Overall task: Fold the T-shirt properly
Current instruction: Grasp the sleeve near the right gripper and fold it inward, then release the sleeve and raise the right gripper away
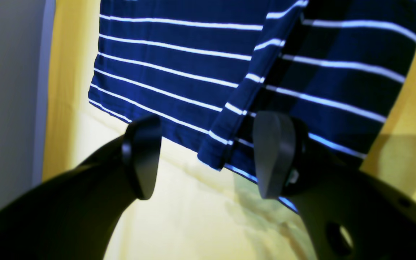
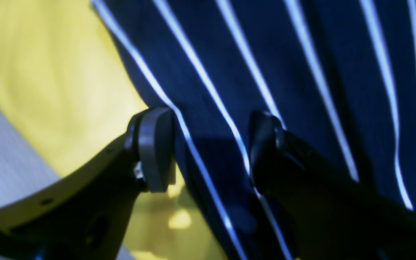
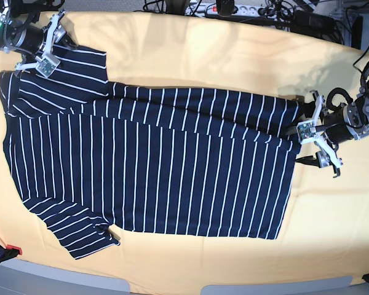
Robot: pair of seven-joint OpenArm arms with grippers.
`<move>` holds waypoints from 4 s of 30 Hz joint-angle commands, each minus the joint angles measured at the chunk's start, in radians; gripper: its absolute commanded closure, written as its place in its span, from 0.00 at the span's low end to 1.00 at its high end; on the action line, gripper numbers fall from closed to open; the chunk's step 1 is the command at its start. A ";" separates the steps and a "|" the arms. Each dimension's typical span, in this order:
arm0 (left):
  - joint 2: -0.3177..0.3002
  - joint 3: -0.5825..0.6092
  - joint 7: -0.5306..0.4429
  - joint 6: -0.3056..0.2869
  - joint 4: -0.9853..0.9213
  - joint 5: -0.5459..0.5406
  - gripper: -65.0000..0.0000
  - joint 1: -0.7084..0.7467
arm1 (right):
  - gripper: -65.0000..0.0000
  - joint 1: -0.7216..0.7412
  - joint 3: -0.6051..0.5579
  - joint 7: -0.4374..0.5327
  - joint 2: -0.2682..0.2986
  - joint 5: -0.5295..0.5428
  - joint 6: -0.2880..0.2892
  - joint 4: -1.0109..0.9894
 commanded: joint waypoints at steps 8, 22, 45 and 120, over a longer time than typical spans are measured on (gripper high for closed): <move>-0.026 -0.013 -0.015 0.015 0.008 -0.012 0.38 -0.017 | 0.96 -0.003 0.009 -0.024 0.016 -0.018 0.001 -0.005; -0.058 -0.013 -0.016 0.015 0.008 -0.012 0.38 -0.017 | 1.00 0.074 0.073 -0.091 0.033 -0.100 0.001 0.198; -0.058 -0.013 -0.014 0.015 0.008 -0.012 0.38 -0.016 | 1.00 0.674 -0.323 0.072 0.072 -0.205 0.001 -0.208; -0.061 -0.013 0.003 -0.210 0.008 0.058 0.38 0.025 | 0.42 0.834 -0.565 -0.394 0.351 0.079 -0.236 0.003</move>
